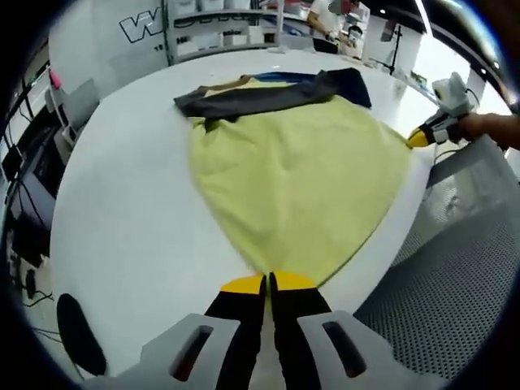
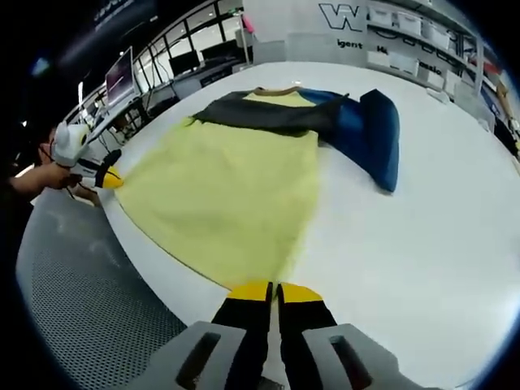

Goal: Fold the garment on the visible template until the final outline fits inside the template.

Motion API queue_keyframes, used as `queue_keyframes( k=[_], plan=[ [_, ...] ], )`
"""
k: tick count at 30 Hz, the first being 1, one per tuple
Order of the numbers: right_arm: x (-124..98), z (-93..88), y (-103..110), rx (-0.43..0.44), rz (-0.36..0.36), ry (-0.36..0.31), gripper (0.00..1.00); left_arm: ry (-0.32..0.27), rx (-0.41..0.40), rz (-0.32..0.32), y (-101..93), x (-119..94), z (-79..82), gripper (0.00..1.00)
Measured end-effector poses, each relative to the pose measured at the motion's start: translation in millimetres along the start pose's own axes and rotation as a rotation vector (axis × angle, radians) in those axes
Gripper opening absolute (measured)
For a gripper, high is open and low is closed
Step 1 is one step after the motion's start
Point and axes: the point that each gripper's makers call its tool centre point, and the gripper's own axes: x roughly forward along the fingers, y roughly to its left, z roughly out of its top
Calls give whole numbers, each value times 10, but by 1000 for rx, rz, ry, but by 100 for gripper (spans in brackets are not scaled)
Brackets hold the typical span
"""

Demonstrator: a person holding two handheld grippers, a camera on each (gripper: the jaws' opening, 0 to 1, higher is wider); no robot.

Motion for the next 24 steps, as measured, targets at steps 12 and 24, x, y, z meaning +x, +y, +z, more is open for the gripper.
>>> queue_keyframes(
  k=[12, 24],
  plan=[
    [-17, -35, 37, -3, 13, 9, 0, 1, 11, 36, 49, -8, -7, 10],
    [-130, 167, -42, -16, 1, -36, 1, -17, 7, 78, 135, -62, -34, 16]
  ],
)
